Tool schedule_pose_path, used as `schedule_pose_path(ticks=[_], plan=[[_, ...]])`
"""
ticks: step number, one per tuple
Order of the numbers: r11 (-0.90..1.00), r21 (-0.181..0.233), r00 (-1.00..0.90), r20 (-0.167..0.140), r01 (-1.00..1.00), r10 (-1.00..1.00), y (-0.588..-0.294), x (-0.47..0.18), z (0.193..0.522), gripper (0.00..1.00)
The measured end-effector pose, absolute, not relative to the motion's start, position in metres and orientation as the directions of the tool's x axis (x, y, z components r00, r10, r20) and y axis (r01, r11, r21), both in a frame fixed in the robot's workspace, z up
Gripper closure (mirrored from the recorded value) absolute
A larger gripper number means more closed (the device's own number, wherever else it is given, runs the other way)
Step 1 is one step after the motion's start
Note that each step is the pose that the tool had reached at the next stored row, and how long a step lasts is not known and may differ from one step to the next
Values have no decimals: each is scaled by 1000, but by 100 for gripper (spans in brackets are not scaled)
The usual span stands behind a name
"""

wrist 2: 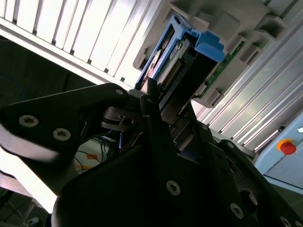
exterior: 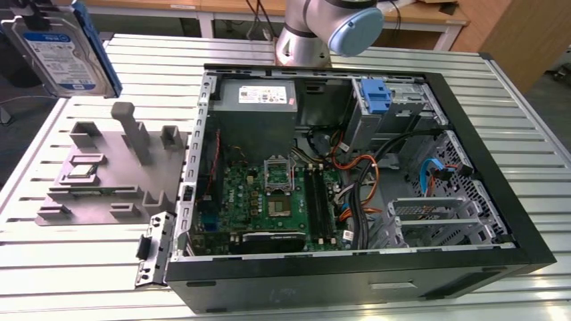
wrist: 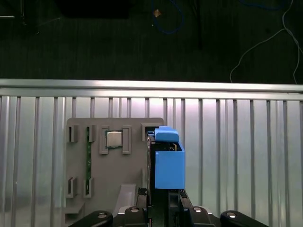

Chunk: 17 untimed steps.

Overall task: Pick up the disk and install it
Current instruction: 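Pick up the disk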

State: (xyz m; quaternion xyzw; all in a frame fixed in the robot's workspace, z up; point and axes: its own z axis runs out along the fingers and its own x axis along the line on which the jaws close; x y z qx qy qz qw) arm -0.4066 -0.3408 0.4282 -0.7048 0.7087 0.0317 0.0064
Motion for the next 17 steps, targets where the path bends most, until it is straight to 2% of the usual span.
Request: schedule_pose_path(ticks=[17], plan=[[4,35,-6,-54,-999,-999,-341,-407,477,65]])
